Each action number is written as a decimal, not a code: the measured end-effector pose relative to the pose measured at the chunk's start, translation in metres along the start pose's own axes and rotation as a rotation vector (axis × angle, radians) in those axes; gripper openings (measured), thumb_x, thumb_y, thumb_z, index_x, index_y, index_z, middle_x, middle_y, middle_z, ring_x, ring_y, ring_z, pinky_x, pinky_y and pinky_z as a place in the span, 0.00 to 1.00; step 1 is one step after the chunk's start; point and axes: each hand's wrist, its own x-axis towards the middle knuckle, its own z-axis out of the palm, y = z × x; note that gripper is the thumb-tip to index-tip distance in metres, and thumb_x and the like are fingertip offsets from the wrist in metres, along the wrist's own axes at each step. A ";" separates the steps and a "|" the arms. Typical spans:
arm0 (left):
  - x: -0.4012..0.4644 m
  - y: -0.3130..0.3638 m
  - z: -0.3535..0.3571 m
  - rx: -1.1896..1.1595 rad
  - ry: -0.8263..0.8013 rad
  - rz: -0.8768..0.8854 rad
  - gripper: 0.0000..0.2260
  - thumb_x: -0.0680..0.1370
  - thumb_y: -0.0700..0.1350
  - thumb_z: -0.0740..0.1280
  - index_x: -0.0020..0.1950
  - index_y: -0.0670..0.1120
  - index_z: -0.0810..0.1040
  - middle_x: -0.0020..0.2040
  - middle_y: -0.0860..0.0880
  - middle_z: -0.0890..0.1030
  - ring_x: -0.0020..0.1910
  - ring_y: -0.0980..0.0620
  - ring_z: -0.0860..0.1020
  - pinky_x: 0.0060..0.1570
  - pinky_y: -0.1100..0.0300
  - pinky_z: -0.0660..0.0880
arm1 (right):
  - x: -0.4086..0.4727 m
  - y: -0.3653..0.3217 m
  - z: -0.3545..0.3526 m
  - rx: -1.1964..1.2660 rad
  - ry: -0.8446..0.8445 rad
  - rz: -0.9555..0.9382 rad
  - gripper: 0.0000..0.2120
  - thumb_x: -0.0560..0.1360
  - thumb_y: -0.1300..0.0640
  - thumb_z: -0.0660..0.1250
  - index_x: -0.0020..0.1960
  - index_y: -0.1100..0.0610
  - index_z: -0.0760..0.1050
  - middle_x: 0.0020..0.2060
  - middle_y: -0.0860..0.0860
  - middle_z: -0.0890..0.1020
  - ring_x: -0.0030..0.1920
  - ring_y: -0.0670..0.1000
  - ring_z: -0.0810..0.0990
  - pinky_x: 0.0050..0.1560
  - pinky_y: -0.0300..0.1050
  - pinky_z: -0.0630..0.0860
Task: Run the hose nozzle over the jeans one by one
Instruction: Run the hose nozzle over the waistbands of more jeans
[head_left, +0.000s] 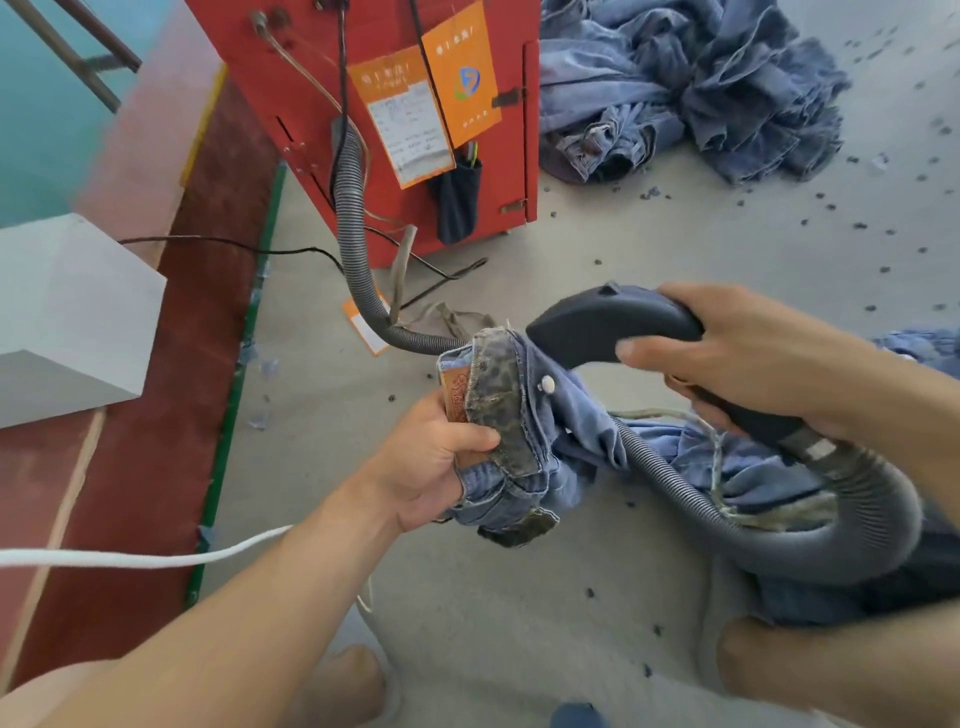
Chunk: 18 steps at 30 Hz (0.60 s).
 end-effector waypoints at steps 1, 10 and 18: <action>0.000 0.001 -0.001 0.019 0.015 0.007 0.20 0.76 0.22 0.59 0.61 0.37 0.79 0.56 0.36 0.83 0.54 0.36 0.83 0.61 0.39 0.79 | -0.005 0.000 -0.001 -0.007 -0.069 0.001 0.05 0.78 0.45 0.70 0.47 0.44 0.77 0.27 0.55 0.80 0.23 0.55 0.76 0.24 0.49 0.77; -0.005 -0.001 -0.002 0.132 -0.015 -0.012 0.18 0.76 0.20 0.58 0.59 0.34 0.79 0.51 0.37 0.85 0.48 0.41 0.85 0.51 0.49 0.83 | 0.014 -0.002 0.020 -0.056 0.102 0.014 0.08 0.80 0.46 0.69 0.49 0.50 0.76 0.26 0.50 0.77 0.21 0.49 0.74 0.25 0.47 0.76; -0.005 0.001 -0.012 0.187 -0.079 0.041 0.20 0.70 0.27 0.63 0.54 0.43 0.86 0.54 0.41 0.86 0.55 0.43 0.85 0.53 0.53 0.82 | 0.006 0.005 -0.005 0.127 -0.292 0.103 0.07 0.78 0.45 0.72 0.53 0.46 0.80 0.28 0.52 0.76 0.25 0.54 0.73 0.27 0.48 0.75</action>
